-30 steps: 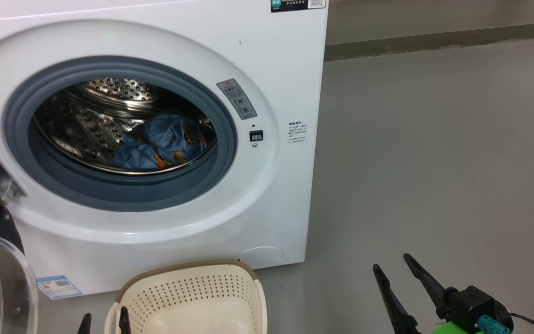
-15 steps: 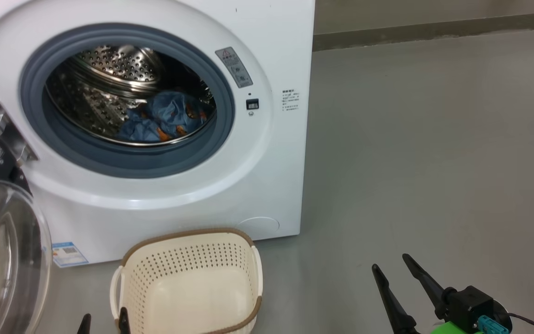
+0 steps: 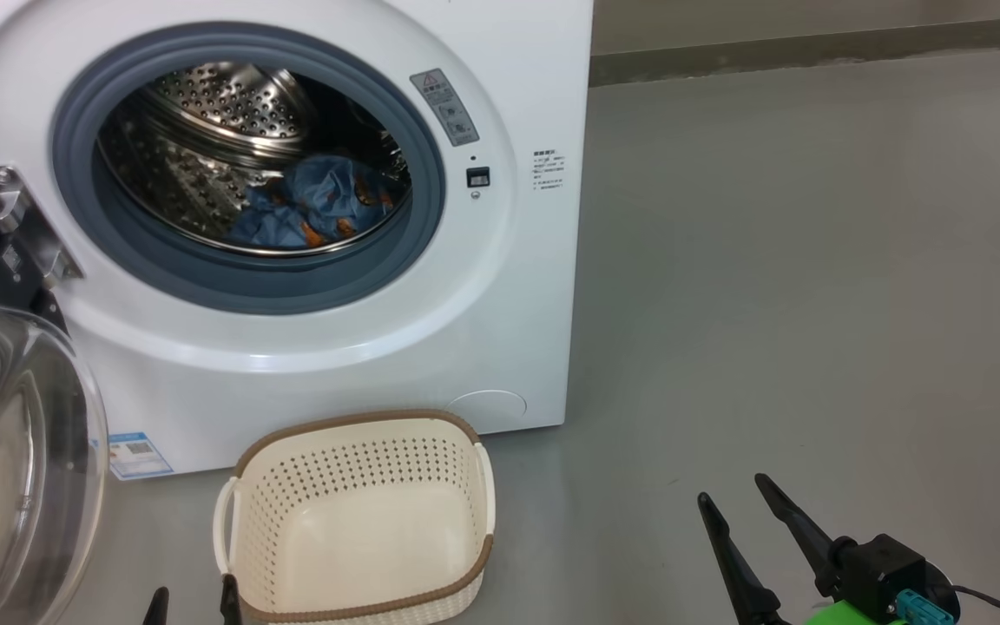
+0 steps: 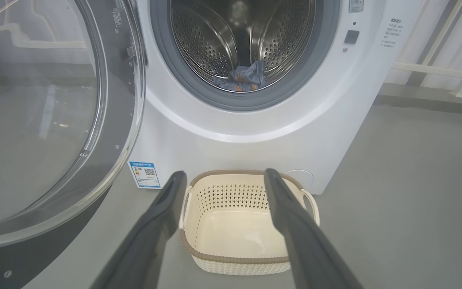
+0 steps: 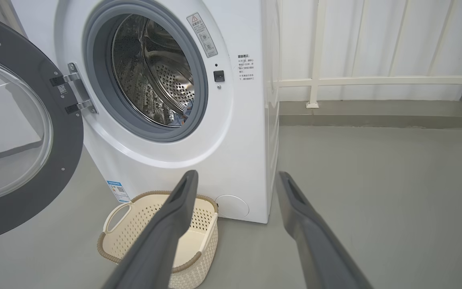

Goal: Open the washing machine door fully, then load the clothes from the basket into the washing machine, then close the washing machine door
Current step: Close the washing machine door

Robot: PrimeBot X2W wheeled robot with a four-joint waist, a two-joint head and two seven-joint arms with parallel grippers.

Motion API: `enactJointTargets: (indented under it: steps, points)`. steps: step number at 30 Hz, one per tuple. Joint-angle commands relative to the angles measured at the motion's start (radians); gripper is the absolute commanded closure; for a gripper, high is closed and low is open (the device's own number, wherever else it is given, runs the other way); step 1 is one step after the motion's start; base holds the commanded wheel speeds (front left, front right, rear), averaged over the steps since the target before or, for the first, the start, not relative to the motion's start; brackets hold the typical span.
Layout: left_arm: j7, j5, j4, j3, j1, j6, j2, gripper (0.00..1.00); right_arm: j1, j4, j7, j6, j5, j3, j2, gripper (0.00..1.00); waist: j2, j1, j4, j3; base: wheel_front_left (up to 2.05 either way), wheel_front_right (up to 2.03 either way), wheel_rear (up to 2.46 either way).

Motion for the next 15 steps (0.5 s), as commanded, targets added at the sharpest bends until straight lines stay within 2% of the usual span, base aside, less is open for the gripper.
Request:
enactJointTargets:
  steps: [1, 15]
  points:
    - [-0.006, 0.006, -0.021, 0.036, -0.025, 0.003, 0.006, 0.0, -0.025, -0.027, -0.005, 0.006, -0.01, 0.017, -0.002, 0.0, 0.0, 0.0, 0.006, 0.003, 0.0, 0.0, 0.0]
    - [-0.006, 0.005, -0.029, 0.041, -0.036, 0.012, 0.006, 0.0, -0.032, -0.027, -0.005, 0.006, -0.014, 0.01, 0.005, 0.0, 0.0, 0.0, 0.095, 0.015, 0.0, 0.0, 0.0]
